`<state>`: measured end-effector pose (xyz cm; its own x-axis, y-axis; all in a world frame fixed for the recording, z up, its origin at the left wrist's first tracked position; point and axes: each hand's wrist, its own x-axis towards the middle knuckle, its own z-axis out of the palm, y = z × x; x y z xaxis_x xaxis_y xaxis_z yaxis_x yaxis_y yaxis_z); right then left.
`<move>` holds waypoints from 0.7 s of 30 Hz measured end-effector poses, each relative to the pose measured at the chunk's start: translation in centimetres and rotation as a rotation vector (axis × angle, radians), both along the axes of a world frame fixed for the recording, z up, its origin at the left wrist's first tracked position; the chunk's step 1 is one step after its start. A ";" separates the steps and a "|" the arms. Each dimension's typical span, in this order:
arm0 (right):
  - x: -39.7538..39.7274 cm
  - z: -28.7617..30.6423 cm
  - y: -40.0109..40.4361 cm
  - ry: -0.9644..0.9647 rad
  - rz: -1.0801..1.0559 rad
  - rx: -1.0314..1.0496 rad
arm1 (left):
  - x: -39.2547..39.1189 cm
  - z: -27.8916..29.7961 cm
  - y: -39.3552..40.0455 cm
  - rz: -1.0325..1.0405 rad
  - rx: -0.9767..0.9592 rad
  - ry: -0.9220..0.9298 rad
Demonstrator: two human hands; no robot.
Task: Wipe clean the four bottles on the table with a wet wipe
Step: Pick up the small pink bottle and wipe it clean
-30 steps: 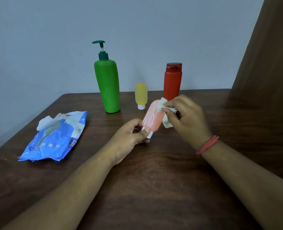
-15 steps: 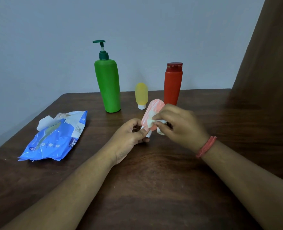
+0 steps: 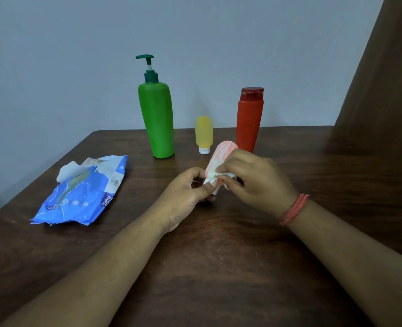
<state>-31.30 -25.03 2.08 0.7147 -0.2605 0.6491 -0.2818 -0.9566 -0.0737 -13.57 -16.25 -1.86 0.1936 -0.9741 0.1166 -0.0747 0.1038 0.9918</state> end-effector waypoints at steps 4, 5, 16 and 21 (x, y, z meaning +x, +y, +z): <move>-0.7 0.5 -0.7 -0.134 -0.130 0.002 | -0.1 0.0 0.1 0.009 0.011 -0.035; -0.7 0.5 -0.7 -0.141 -0.129 0.020 | -0.1 0.0 0.1 0.007 0.011 -0.049; -0.1 0.5 0.2 0.063 0.014 0.001 | -0.1 -0.1 -0.1 0.056 -0.025 -0.080; -0.5 0.7 -0.2 -0.022 -0.051 0.034 | 0.0 -0.1 -0.2 0.031 0.010 -0.052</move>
<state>-31.78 -25.21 2.80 0.6859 -0.3178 0.6547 -0.3276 -0.9381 -0.1121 -13.60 -16.42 -1.98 0.2178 -0.9689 0.1173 -0.1289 0.0906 0.9875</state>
